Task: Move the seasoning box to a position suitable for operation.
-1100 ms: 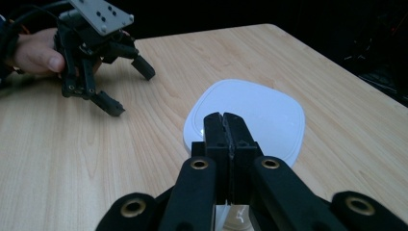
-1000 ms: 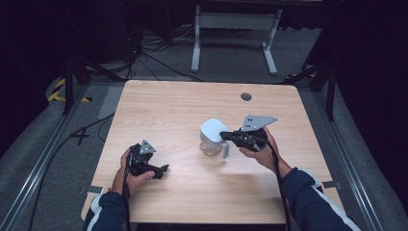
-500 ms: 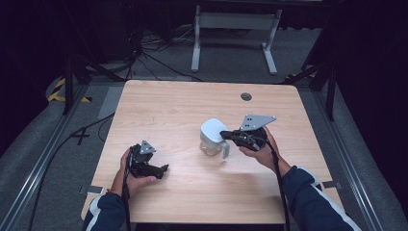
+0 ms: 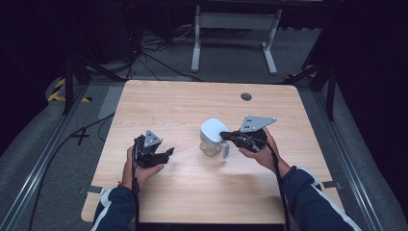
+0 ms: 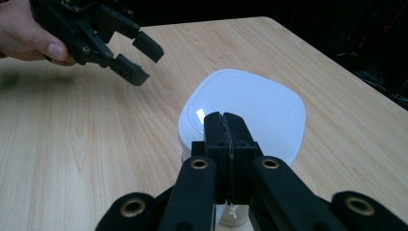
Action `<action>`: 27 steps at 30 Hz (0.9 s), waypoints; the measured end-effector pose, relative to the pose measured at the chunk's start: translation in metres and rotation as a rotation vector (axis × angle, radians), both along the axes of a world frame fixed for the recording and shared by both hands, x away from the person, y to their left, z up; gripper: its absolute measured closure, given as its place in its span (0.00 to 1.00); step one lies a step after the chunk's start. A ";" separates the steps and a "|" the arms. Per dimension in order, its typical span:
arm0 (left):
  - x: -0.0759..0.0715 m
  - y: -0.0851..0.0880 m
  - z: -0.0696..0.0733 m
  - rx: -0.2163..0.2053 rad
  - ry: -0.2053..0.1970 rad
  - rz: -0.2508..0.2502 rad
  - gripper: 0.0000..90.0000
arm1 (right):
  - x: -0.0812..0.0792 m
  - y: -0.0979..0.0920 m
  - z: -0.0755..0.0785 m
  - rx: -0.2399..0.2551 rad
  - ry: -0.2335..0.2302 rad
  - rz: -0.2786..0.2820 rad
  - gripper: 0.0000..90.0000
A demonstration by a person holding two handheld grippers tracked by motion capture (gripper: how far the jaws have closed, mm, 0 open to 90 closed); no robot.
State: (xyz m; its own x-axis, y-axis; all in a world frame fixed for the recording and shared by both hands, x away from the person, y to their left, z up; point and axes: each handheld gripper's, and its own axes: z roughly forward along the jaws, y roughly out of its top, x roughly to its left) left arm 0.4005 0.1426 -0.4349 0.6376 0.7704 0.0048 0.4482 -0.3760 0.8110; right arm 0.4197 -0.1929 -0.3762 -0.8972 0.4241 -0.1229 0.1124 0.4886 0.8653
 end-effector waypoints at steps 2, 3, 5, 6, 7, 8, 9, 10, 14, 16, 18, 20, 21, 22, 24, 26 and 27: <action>0.004 -0.009 0.007 -0.015 -0.021 -0.012 0.51 | 0.000 0.000 0.000 -0.001 -0.002 0.001 1.00; 0.007 -0.014 0.011 -0.021 -0.026 -0.024 0.52 | 0.000 0.000 0.000 0.000 -0.002 0.003 1.00; 0.012 -0.023 0.017 -0.023 -0.041 -0.046 0.55 | -0.002 -0.001 0.000 -0.001 -0.006 0.003 1.00; 0.013 -0.028 0.019 -0.028 -0.038 -0.052 0.55 | -0.002 -0.001 0.000 -0.003 -0.007 0.003 1.00; 0.016 -0.032 0.022 -0.021 -0.048 -0.070 0.56 | -0.002 -0.001 0.000 -0.004 -0.007 0.003 1.00; 0.018 -0.037 0.024 -0.025 -0.051 -0.078 0.57 | -0.002 -0.001 0.000 -0.003 -0.006 0.003 1.00; 0.020 -0.042 0.026 -0.018 -0.056 -0.091 0.57 | -0.002 -0.001 0.000 -0.002 -0.006 0.003 1.00; 0.021 -0.045 0.028 -0.014 -0.059 -0.094 0.57 | -0.002 -0.002 0.000 -0.002 -0.004 0.004 1.00; 0.024 -0.052 0.033 -0.024 -0.070 -0.087 0.58 | -0.003 -0.003 0.000 -0.007 -0.001 0.009 1.00; 0.025 -0.054 0.035 -0.033 -0.068 -0.089 0.57 | -0.004 -0.004 -0.001 -0.009 -0.001 0.011 1.00; 0.026 -0.055 0.039 -0.040 -0.080 -0.087 0.57 | -0.004 -0.003 0.000 -0.011 -0.001 0.010 1.00; 0.028 -0.057 0.043 -0.040 -0.089 -0.087 0.58 | -0.004 -0.003 -0.001 -0.010 0.000 0.010 1.00; 0.028 -0.058 0.045 -0.048 -0.089 -0.084 0.58 | -0.004 -0.003 -0.001 -0.010 0.001 0.014 1.00; 0.029 -0.059 0.046 -0.043 -0.083 -0.094 0.59 | -0.005 -0.003 0.000 -0.009 0.004 0.014 1.00; 0.030 -0.063 0.047 -0.038 -0.084 -0.105 0.61 | -0.004 -0.003 -0.001 -0.008 0.004 0.015 1.00; 0.031 -0.065 0.047 -0.059 -0.074 -0.109 0.66 | -0.004 -0.003 -0.001 -0.010 0.002 0.015 1.00; 0.032 -0.066 0.048 -0.058 -0.077 -0.112 0.68 | -0.004 -0.003 -0.001 -0.010 0.002 0.017 1.00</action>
State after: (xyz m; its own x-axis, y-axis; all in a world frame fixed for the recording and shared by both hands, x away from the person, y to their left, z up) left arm 0.4321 0.0768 -0.3872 0.7192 0.6946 0.0142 0.3418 -0.3715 0.8632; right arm 0.4155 -0.1956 -0.3768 -0.9044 0.4078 -0.1254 0.1059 0.4993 0.8599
